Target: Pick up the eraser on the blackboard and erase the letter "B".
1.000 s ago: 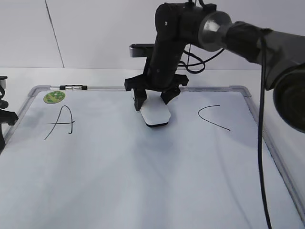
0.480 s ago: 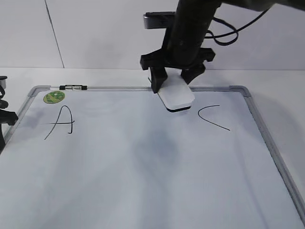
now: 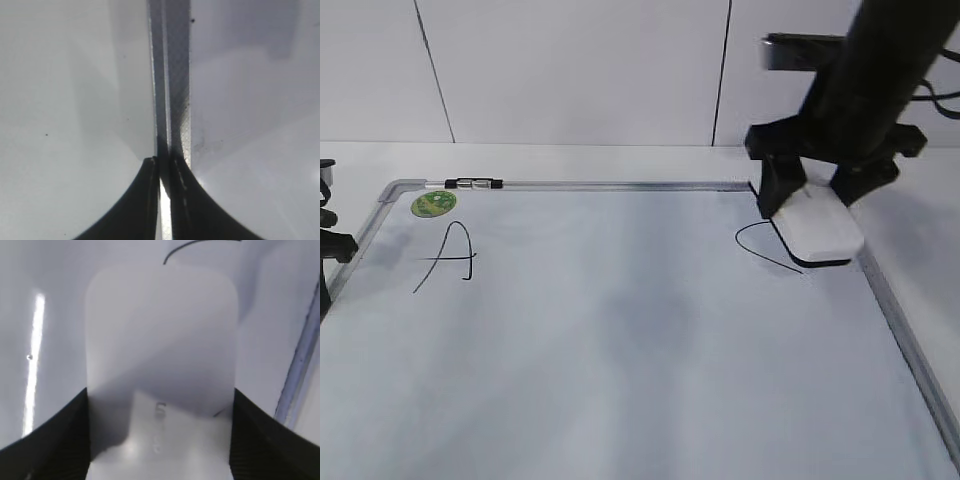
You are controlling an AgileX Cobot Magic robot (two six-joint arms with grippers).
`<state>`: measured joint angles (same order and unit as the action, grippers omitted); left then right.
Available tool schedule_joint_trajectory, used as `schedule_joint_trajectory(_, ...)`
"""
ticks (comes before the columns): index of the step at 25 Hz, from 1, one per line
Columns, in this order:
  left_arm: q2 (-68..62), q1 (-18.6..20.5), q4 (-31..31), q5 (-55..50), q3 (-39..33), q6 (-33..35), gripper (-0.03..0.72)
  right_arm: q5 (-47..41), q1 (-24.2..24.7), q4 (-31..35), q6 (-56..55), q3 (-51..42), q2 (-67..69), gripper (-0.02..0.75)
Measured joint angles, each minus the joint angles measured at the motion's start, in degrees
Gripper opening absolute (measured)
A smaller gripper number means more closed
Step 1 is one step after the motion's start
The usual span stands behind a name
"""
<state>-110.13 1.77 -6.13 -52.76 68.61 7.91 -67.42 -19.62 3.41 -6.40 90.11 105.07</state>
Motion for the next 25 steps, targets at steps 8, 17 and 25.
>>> schedule_joint_trajectory(8,0.0,0.0,-0.26,0.0,0.0,0.0,0.018,11.95,7.59,3.2,3.51,-18.93,-8.12,0.547)
schedule_joint_trajectory(17,0.0,0.0,-0.53,-0.14,0.0,0.0,0.017,18.13,14.64,4.37,11.48,-22.99,-7.99,0.547)
schedule_joint_trajectory(25,0.0,0.0,-0.74,-0.14,0.0,0.0,0.017,19.51,15.01,9.81,16.34,-22.99,-1.67,0.547)
